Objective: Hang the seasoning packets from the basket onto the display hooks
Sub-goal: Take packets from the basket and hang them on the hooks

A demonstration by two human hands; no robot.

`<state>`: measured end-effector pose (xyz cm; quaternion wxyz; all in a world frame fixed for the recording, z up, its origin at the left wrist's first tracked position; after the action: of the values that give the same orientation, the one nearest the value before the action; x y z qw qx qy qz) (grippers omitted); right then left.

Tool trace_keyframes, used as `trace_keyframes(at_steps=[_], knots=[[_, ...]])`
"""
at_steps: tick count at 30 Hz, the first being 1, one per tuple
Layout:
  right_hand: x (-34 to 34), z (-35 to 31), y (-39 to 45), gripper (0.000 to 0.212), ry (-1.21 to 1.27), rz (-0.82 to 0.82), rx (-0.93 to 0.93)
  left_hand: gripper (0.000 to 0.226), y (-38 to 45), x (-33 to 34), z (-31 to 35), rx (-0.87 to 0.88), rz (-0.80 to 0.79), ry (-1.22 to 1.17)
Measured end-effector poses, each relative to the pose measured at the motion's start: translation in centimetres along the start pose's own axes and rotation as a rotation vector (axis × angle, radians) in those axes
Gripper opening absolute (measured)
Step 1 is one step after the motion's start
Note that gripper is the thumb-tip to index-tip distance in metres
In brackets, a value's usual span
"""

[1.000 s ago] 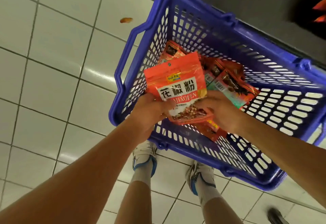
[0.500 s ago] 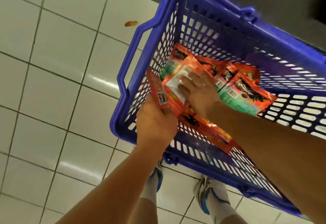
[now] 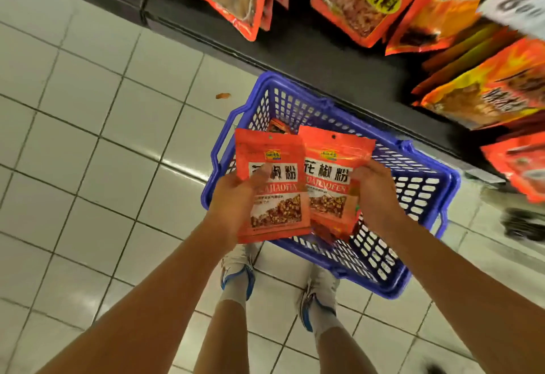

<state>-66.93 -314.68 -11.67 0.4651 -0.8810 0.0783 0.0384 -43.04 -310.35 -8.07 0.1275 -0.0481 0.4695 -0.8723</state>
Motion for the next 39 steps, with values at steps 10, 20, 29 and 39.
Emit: trace_keyframes(at_steps=[10, 20, 29, 39], knots=[[-5.3, -24.6, -25.3, 0.019, 0.036, -0.019, -0.547, 0.011, -22.2, 1.6, 22.0, 0.371, -0.294, -0.103], [-15.8, -49.3, -56.2, 0.008, 0.08, 0.247, -1.119, 0.018, -50.9, 4.0, 48.6, 0.924, -0.49, -0.087], [-20.4, -61.8, -72.5, 0.016, 0.269, 0.259, -1.381, 0.014, -66.9, 7.0, 62.7, 1.157, -0.527, -0.13], [-19.6, -72.7, -75.2, 0.017, 0.253, 0.366, -1.288, 0.019, -71.6, 9.5, 69.9, 1.274, -0.448, -0.141]])
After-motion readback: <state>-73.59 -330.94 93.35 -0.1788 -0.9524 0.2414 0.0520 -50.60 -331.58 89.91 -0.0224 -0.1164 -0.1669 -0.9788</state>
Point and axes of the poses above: each hand's wrist, its own y-axis towards the middle knuckle, its own x-axis out of the palm, z = x × y, the point moved 4 cm from there along y, towards the middle knuckle, and after that the axes turned 5 degrees about x, right-handed, at the moved point
